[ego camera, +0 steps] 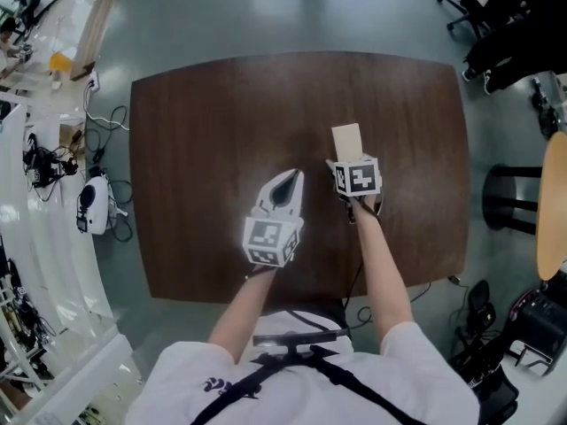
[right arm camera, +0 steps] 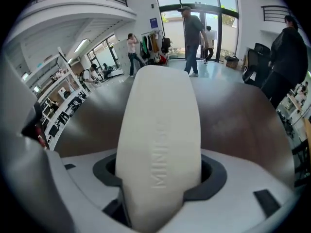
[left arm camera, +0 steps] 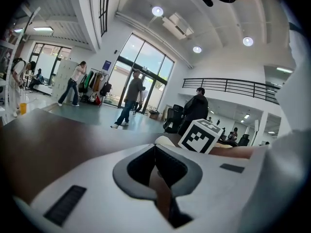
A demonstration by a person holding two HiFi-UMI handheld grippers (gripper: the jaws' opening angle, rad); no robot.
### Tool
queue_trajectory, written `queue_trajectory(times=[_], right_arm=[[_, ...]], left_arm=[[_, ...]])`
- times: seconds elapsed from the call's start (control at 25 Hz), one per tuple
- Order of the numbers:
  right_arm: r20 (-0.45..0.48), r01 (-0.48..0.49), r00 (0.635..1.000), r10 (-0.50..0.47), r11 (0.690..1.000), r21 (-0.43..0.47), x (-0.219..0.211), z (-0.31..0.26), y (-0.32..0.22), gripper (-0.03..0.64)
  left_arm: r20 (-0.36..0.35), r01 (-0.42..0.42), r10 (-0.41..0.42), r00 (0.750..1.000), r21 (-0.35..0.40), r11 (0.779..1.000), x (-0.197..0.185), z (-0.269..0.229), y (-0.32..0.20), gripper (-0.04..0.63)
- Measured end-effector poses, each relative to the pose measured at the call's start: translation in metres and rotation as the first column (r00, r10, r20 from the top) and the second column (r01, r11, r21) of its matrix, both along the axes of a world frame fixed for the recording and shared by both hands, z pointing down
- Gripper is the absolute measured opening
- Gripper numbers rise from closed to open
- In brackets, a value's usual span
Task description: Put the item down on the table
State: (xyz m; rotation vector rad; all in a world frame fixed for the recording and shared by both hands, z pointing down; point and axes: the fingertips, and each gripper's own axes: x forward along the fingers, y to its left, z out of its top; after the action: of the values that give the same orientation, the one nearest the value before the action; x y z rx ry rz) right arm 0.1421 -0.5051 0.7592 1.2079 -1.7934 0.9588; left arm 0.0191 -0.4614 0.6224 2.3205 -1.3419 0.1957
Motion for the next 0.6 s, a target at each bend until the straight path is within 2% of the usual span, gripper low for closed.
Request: queue_trajectory(times=[0.44, 0.6], right_arm=[[-0.012, -0.047, 0.999, 0.046, 0.986, -0.161, -0.004, 0.039, 0.010, 0.310], [-0.069, -0.060, 0.996, 0.048, 0.982, -0.181, -0.004, 0.047, 0.015, 0.310]], left_arm=[[-0.004, 0.007, -0.007, 1.000, -0.045, 0.999, -0.003, 0.018, -0.006, 0.011], [-0.006, 0.014, -0.015, 1.000, -0.060, 0.998, -0.007, 0.024, -0.005, 0.012]])
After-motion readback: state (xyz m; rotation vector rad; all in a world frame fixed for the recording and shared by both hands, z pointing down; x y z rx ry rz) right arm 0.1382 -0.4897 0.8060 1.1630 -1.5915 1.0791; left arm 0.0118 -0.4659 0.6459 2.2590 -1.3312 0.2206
